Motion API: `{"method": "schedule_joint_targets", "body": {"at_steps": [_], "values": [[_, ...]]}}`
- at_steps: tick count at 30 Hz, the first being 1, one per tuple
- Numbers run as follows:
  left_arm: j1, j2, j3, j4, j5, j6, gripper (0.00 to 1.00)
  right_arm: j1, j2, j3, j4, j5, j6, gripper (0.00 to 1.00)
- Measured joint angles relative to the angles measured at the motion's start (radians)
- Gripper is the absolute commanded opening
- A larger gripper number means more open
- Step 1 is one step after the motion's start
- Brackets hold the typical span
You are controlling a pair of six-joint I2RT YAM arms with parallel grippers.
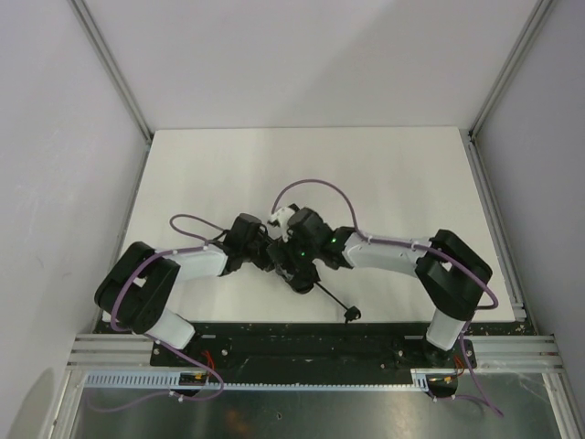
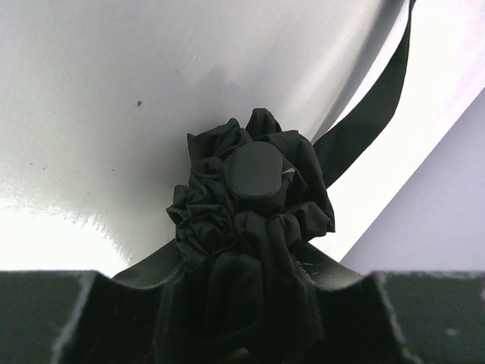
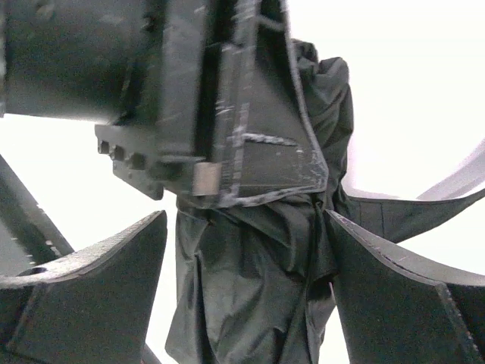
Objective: Put away the umbrella
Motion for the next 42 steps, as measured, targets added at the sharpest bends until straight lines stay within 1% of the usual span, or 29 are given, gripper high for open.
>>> {"method": "schedule_joint_targets", "body": {"at_steps": [6, 9, 12, 14, 15, 18, 19, 21, 22, 23, 26, 27, 28, 30, 33, 35, 38, 42], "values": [[0.011, 0.0, 0.006, -0.048, 0.031, -0.023, 0.0, 0.14, 0.023, 0.0, -0.024, 0.26, -0.066, 0.81], [0.019, 0.0, 0.013, -0.071, 0.041, -0.027, 0.0, 0.172, 0.058, 0.003, -0.017, 0.359, -0.079, 0.71], [0.021, 0.0, 0.021, -0.092, 0.04, -0.028, 0.0, 0.209, 0.115, 0.013, 0.005, 0.463, -0.085, 0.58], [0.026, 0.0, 0.022, -0.102, 0.04, -0.034, 0.0, 0.219, 0.132, 0.015, 0.022, 0.509, -0.081, 0.45], [0.029, 0.0, 0.023, -0.102, 0.038, -0.034, 0.0, 0.22, 0.137, 0.019, 0.027, 0.525, -0.08, 0.38], [0.035, 0.0, 0.03, -0.106, 0.026, -0.036, 0.0, 0.22, 0.146, 0.025, 0.04, 0.552, -0.087, 0.09], [0.037, 0.0, 0.032, -0.107, 0.021, -0.035, 0.0, 0.217, 0.15, 0.029, 0.041, 0.551, -0.091, 0.05], [0.041, 0.0, 0.036, -0.108, 0.013, -0.031, 0.02, 0.209, 0.153, 0.034, 0.043, 0.539, -0.105, 0.01], [0.043, 0.0, 0.038, -0.111, 0.009, -0.029, 0.06, 0.204, 0.154, 0.034, 0.048, 0.528, -0.109, 0.01], [0.043, 0.0, 0.04, -0.113, 0.005, -0.026, 0.13, 0.2, 0.155, 0.034, 0.052, 0.518, -0.113, 0.0], [0.047, 0.0, 0.048, -0.122, -0.01, -0.016, 0.46, 0.177, 0.155, 0.033, 0.068, 0.462, -0.13, 0.0], [0.049, 0.0, 0.051, -0.124, -0.017, -0.011, 0.56, 0.166, 0.155, 0.031, 0.076, 0.436, -0.135, 0.0], [0.05, 0.0, 0.052, -0.125, -0.02, 0.0, 0.64, 0.154, 0.154, 0.029, 0.086, 0.409, -0.14, 0.0], [0.055, -0.006, 0.052, -0.13, -0.024, 0.029, 0.74, 0.122, 0.146, 0.016, 0.108, 0.339, -0.139, 0.0], [0.058, -0.034, 0.052, -0.135, -0.03, 0.063, 0.85, 0.051, 0.128, -0.014, 0.148, 0.199, -0.118, 0.0], [0.061, -0.039, 0.052, -0.134, -0.036, 0.077, 0.89, 0.016, 0.12, -0.027, 0.163, 0.112, -0.108, 0.0], [0.064, -0.044, 0.052, -0.132, -0.04, 0.089, 0.92, -0.024, 0.114, -0.038, 0.169, -0.013, -0.091, 0.0], [0.064, -0.045, 0.053, -0.124, -0.027, 0.113, 0.93, -0.086, 0.113, -0.051, 0.178, -0.164, -0.027, 0.0]]}}
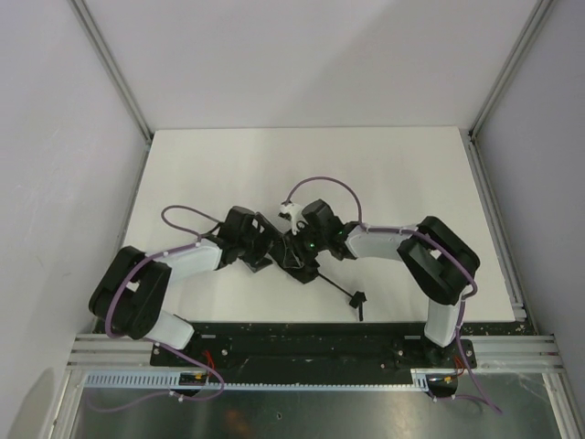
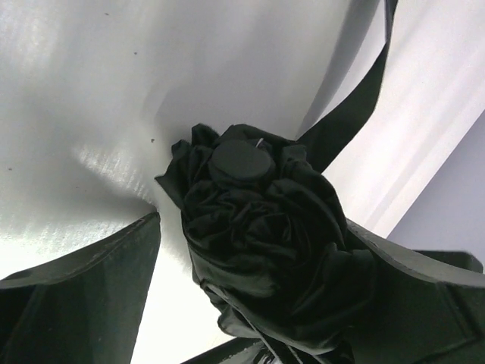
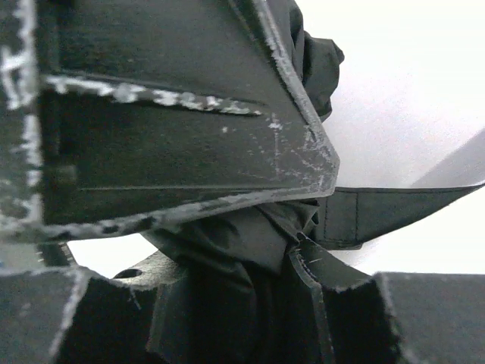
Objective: Put away the umbrella
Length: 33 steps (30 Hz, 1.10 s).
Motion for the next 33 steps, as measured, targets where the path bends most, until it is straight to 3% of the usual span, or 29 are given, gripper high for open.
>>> {"method": "schedule_joint_targets", "body": {"at_steps": [7, 11, 14, 22, 24, 29, 33], "values": [[-0.031, 0.011, 0.006, 0.022, 0.0, 0.005, 0.91, -0.097, 0.017, -0.024, 0.045, -0.27, 0.173, 0.0], [-0.039, 0.024, 0.01, 0.038, -0.004, 0.0, 0.83, -0.134, 0.06, -0.026, 0.113, -0.395, 0.291, 0.0], [-0.039, 0.034, 0.012, 0.048, -0.005, -0.006, 0.69, -0.147, 0.082, -0.037, 0.175, -0.449, 0.373, 0.0], [-0.04, 0.039, 0.006, 0.079, -0.031, -0.026, 0.14, -0.154, 0.125, -0.051, 0.293, -0.503, 0.493, 0.0], [-0.041, 0.033, -0.002, 0.089, -0.033, -0.026, 0.05, -0.154, 0.125, -0.054, 0.299, -0.505, 0.497, 0.1], [-0.042, 0.023, -0.026, 0.119, -0.035, -0.027, 0.0, -0.153, 0.116, -0.054, 0.272, -0.491, 0.474, 0.56], [-0.05, 0.016, -0.04, 0.133, -0.034, -0.026, 0.0, -0.15, 0.051, -0.054, 0.187, -0.428, 0.428, 0.75]]}}
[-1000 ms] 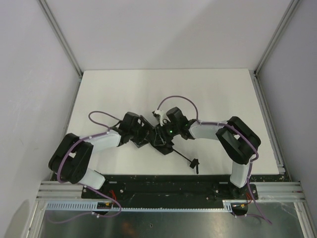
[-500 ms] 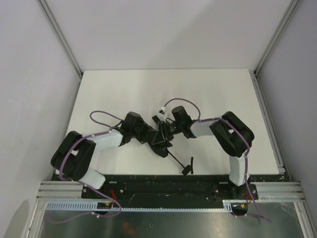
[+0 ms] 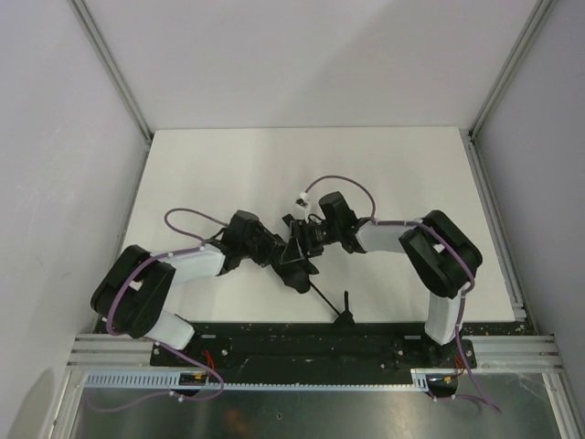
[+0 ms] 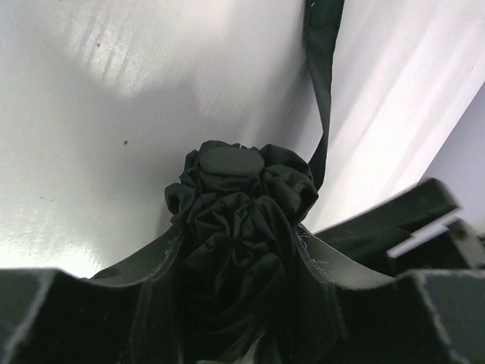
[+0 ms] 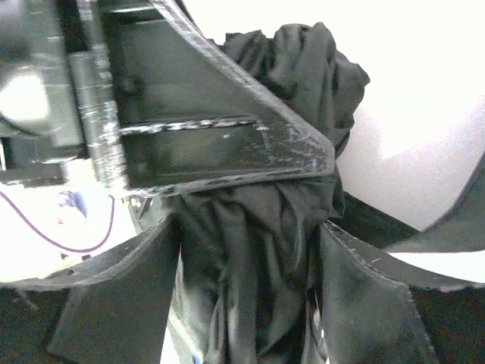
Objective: Put away the umbrella
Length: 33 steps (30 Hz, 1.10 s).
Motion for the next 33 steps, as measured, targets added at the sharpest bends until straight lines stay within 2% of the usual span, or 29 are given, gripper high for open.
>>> {"method": "schedule_joint_targets", "body": {"at_steps": [3, 6, 12, 16, 23, 25, 27, 32, 33], "values": [[-0.001, -0.006, -0.008, -0.005, 0.0, 0.0, 0.0, 0.015, -0.074, 0.0, -0.06, 0.066, -0.059, 0.81], [-0.001, -0.011, -0.008, -0.012, 0.001, -0.005, 0.0, 0.062, -0.136, 0.002, -0.126, 0.168, -0.129, 0.83], [-0.001, -0.012, -0.002, -0.098, 0.02, -0.026, 0.0, 0.258, -0.159, 0.047, -0.284, 0.515, -0.265, 0.84], [-0.001, -0.011, 0.018, -0.156, 0.037, -0.038, 0.0, 0.381, -0.15, 0.073, -0.349, 0.777, -0.331, 0.81], [0.001, -0.011, 0.028, -0.189, 0.027, -0.065, 0.0, 0.471, -0.063, 0.119, -0.367, 1.072, -0.39, 0.7], [0.005, -0.011, 0.029, -0.189, 0.022, -0.072, 0.0, 0.479, -0.046, 0.129, -0.362, 1.113, -0.399, 0.63], [0.01, -0.011, 0.029, -0.188, 0.015, -0.081, 0.0, 0.482, -0.031, 0.14, -0.356, 1.139, -0.407, 0.52], [0.021, -0.011, 0.032, -0.193, -0.003, -0.086, 0.0, 0.471, -0.006, 0.154, -0.34, 1.166, -0.43, 0.09], [0.023, -0.011, 0.034, -0.196, -0.005, -0.087, 0.0, 0.468, -0.005, 0.156, -0.34, 1.167, -0.438, 0.05]]}}
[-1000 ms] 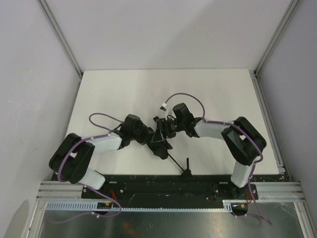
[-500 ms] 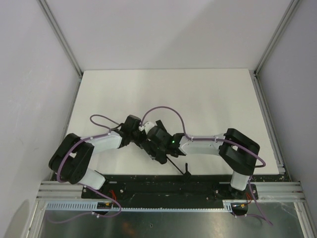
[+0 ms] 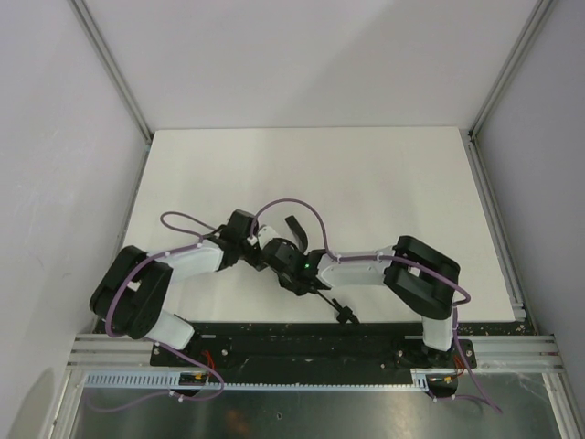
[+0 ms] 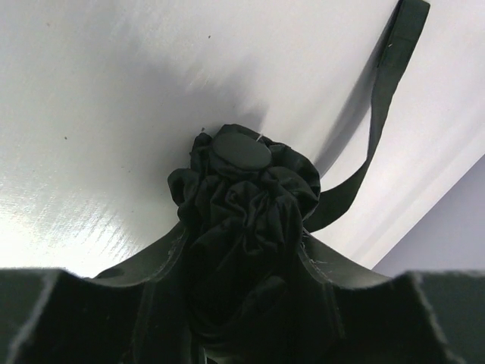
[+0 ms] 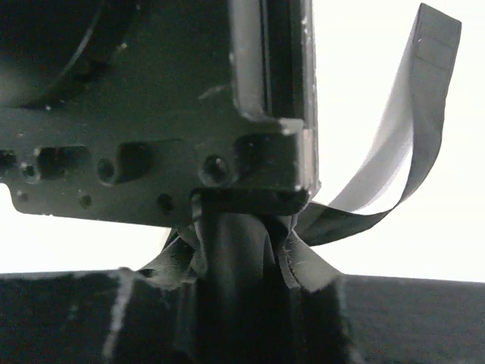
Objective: Put away the umbrella
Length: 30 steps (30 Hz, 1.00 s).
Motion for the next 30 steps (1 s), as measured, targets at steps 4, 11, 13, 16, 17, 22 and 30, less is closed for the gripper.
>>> {"method": "schedule_joint_targets", "body": {"at_steps": [4, 11, 13, 16, 17, 22, 30], "values": [[0.004, 0.0, 0.007, -0.005, -0.007, 0.0, 0.06, -0.014, 0.0, 0.002, 0.007, -0.019, -0.028, 0.0], [0.016, -0.002, 0.013, -0.013, -0.02, 0.024, 0.79, -0.085, -0.012, -0.006, 0.035, -0.193, -0.065, 0.0], [0.016, -0.016, 0.013, -0.015, -0.013, 0.044, 0.85, -0.134, -0.024, -0.021, 0.051, -0.301, -0.066, 0.0], [0.015, -0.038, 0.013, -0.017, -0.025, 0.068, 0.91, -0.217, -0.036, -0.04, 0.074, -0.495, -0.066, 0.0], [0.018, -0.04, 0.013, -0.015, -0.031, 0.074, 0.92, -0.25, -0.037, -0.047, 0.085, -0.591, -0.061, 0.0], [0.007, -0.051, 0.011, 0.011, -0.003, 0.106, 0.94, -0.377, -0.034, -0.082, 0.134, -0.882, 0.024, 0.0], [-0.008, -0.02, 0.011, 0.066, 0.005, 0.1, 0.86, -0.459, 0.03, -0.12, 0.319, -1.155, 0.257, 0.0]]}}
